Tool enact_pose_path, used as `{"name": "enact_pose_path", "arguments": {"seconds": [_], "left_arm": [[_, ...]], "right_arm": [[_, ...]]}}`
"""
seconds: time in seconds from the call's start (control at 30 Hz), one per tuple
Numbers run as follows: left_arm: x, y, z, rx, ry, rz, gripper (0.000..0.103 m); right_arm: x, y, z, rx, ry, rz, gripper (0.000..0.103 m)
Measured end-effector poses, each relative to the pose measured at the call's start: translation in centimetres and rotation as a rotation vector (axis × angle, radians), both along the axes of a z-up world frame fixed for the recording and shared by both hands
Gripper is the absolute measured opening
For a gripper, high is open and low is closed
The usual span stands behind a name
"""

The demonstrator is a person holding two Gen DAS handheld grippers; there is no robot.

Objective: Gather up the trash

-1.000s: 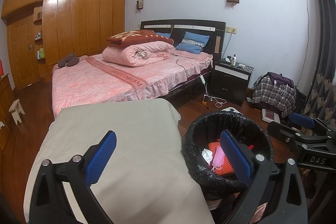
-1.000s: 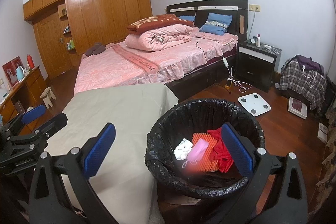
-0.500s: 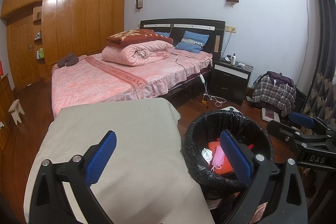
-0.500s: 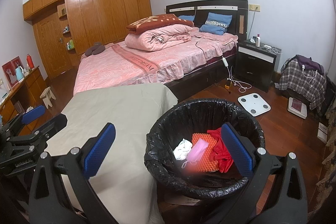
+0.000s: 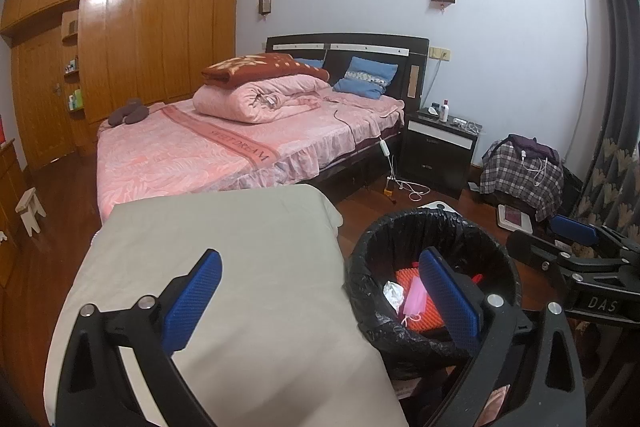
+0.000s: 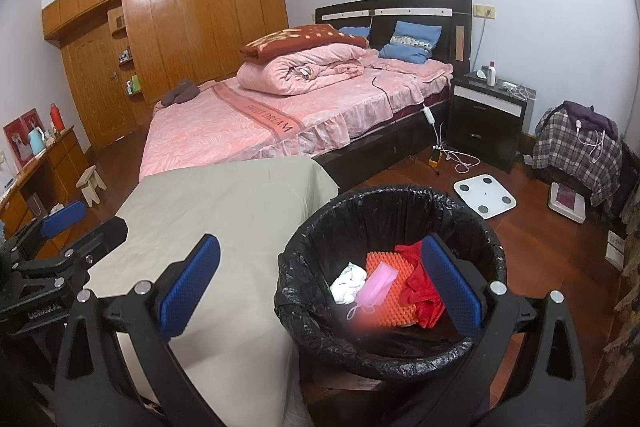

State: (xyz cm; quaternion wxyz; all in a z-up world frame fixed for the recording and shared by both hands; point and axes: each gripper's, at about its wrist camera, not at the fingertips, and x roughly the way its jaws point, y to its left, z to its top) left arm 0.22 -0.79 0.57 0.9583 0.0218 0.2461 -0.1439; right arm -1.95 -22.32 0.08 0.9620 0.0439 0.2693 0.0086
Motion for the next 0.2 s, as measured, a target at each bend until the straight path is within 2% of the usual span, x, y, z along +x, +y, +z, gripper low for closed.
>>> {"name": "enact_pose_path", "arguments": {"seconds": [0.2], "left_arm": [[-0.02,0.07,0.05,-0.001,0.002,0.002,0.097]], "right_arm": [[-0.03,0.07,0.08,0.0,0.002,0.001,0.098]]}}
